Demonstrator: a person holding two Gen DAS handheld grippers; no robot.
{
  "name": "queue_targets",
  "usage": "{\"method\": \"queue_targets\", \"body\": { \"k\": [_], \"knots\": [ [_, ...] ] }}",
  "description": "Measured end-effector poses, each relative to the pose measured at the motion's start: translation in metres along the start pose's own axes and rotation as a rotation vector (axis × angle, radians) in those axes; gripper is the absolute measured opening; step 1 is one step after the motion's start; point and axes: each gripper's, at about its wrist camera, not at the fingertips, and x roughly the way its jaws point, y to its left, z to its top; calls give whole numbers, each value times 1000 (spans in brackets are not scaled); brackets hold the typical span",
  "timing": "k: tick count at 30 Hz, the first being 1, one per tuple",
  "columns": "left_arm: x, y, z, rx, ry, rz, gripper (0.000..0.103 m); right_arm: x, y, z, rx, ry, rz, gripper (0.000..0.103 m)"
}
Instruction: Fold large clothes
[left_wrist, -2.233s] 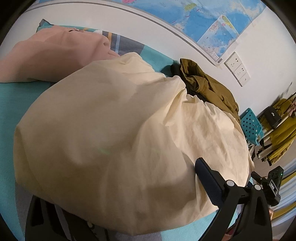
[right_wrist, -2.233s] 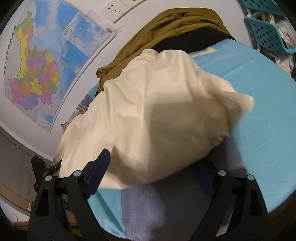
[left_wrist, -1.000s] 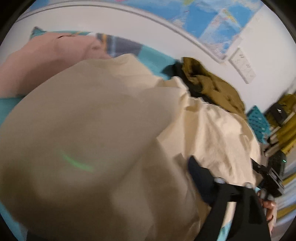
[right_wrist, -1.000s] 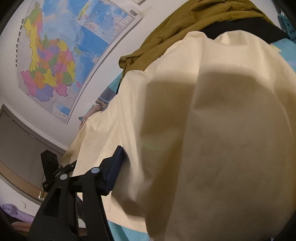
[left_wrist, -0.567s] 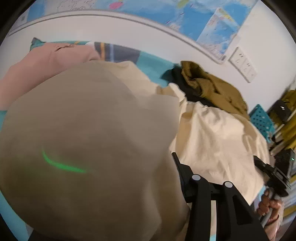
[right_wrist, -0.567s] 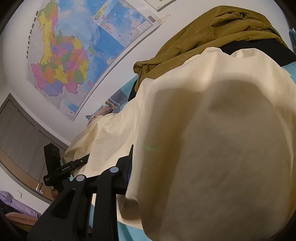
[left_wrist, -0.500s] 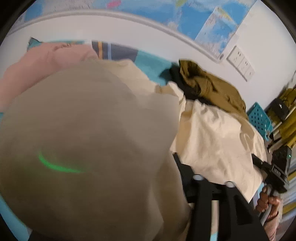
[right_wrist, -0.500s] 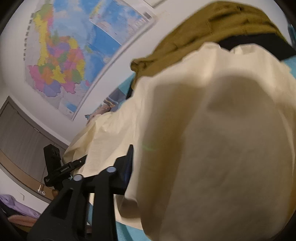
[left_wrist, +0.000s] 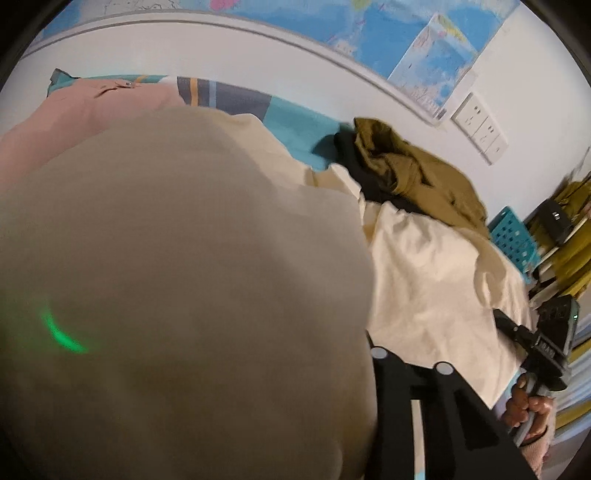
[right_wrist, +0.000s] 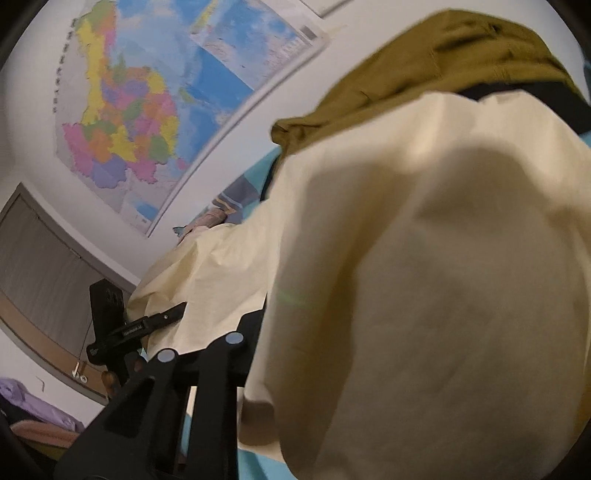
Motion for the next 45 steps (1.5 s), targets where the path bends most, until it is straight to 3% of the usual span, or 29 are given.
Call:
{"method": "queue_targets", "body": {
  "k": [5, 9, 10, 11, 12, 15, 18, 32, 45],
  "knots": [
    [14, 16, -1, -40, 53, -52, 59, 15, -16, -3, 57, 52, -31, 50],
    [17, 11, -1, -29, 52, -82, 77, 21, -21, -3, 79, 45, -15, 52],
    [18, 8, -1, -25, 50, -72, 77, 23, -20, -2, 71, 44, -18, 49],
    [20, 5, -1, -21, 48, -57, 76, 23, -18, -2, 63, 39, -17, 42],
    [20, 2, -1, -19, 46, -41, 63, 22, -16, -1, 59, 36, -16, 38],
    [16, 0, 3, -26, 43, -18, 39, 12, -7, 2, 28, 19, -10, 24],
    [8, 1, 8, -26, 46, -24, 30, 1, 9, 8, -11, -3, -8, 19],
    [-41, -14, 33, 39, -26, -66, 25, -23, 81, 38, -204, -56, -12, 15],
    [-109, -13, 69, 102, -187, -42, 21, -25, 160, 89, -364, -124, 45, 14]
  ]
}}
